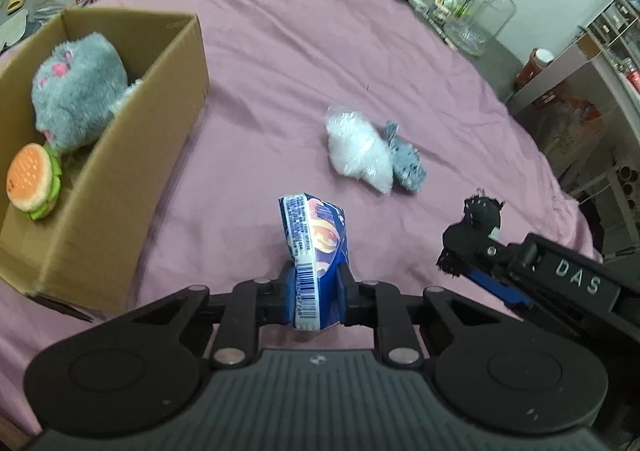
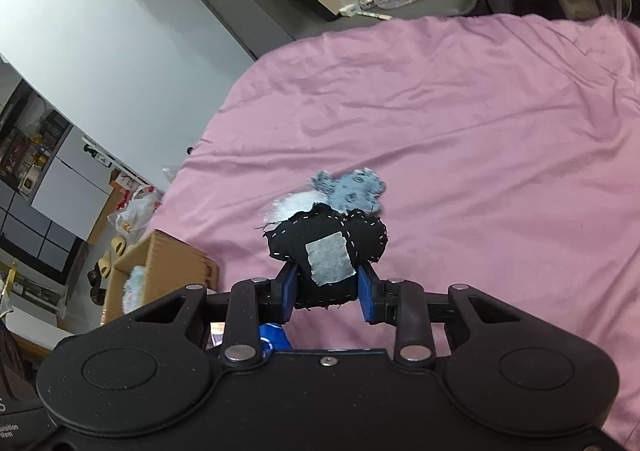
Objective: Organize soft objects
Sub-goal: 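Lift the black felt plush with the right gripper while the left grasps the blue tissue pack, then carry both items into the cardboard box and open both grippers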
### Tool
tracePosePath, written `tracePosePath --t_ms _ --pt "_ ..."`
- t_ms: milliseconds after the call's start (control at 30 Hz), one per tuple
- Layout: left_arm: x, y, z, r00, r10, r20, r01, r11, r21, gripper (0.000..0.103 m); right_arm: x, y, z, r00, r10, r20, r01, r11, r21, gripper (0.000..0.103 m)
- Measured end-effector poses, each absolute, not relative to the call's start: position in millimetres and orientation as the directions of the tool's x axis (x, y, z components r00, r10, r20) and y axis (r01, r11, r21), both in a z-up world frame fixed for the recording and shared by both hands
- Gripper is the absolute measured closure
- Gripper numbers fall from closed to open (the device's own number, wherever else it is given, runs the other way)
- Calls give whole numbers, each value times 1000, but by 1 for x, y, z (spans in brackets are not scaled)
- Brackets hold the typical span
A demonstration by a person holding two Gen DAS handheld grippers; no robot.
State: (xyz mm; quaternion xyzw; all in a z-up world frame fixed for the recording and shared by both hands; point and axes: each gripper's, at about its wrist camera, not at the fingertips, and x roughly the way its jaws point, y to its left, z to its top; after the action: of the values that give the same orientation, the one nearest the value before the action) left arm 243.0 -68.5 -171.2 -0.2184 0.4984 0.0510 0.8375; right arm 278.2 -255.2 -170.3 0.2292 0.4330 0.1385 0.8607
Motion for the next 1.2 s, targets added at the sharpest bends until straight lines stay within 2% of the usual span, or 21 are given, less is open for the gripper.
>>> tracePosePath --t_ms 633,1200 --pt "225 -9 -104 611 -134 -780 -255 900 -354 84 268 -181 -117 604 470 -644 -125 853 506 72" --pt "209 83 -105 628 -100 -772 -345 853 -392 84 261 -102 -106 573 490 -657 -191 860 473 72"
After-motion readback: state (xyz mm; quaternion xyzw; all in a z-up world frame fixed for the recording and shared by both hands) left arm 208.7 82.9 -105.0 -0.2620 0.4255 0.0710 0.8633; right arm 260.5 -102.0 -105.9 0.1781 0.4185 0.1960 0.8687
